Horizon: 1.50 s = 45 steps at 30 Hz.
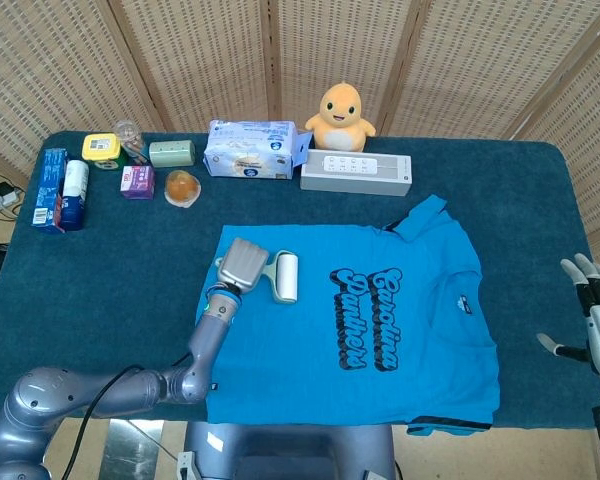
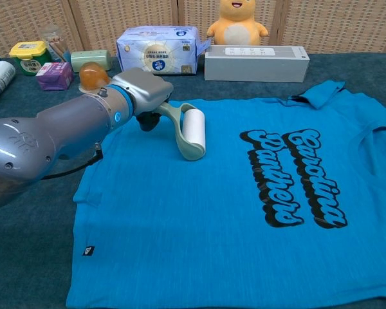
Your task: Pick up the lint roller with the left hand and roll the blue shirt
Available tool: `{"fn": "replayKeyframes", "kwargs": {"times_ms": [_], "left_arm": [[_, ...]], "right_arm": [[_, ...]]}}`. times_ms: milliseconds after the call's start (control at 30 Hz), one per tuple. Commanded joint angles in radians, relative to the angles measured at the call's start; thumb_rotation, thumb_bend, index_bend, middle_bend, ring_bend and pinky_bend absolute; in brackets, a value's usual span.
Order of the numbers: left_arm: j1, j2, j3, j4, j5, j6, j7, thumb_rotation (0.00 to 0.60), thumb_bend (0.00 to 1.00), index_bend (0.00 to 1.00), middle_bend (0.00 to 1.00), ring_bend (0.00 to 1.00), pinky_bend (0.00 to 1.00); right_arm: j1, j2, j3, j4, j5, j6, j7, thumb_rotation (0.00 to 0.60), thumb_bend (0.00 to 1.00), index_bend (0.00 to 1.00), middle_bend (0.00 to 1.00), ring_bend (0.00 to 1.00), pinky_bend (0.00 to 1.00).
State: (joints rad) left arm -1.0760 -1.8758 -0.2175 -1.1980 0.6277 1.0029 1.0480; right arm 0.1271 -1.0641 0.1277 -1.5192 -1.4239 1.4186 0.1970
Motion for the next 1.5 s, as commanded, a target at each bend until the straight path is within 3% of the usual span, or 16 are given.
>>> {"fn": "replayKeyframes", "kwargs": {"times_ms": [33,633,1500], "left_arm": [[-0.009,-0.009,-0.002,0.003,-0.005,0.005,0.012,0.600,0.71,0.86,1.00,0.80,0.99],[-0.044,-0.073,-0.026,0.055,-0.032,0.013,0.044,0.600,0.70,0.86,1.00,0.80,0.99],[-0.116,-0.178,-0.100,0.170,-0.071,-0.016,0.058,0.600,0.70,0.86,1.00,0.80,0.99]], "right_arm": [[-0.001,0.001,0.000,-0.001,0.000,0.001,0.001,0.600,0.00,0.06,0.00,0.00,0.00],[-0.002,0.007,0.001,-0.004,-0.003,0.004,0.013,0.600,0.00,0.06,0.00,0.00,0.00],[0.001,0.004,0.000,0.002,0.003,-0.007,0.010,0.600,0.00,0.06,0.00,0.00,0.00]]}}
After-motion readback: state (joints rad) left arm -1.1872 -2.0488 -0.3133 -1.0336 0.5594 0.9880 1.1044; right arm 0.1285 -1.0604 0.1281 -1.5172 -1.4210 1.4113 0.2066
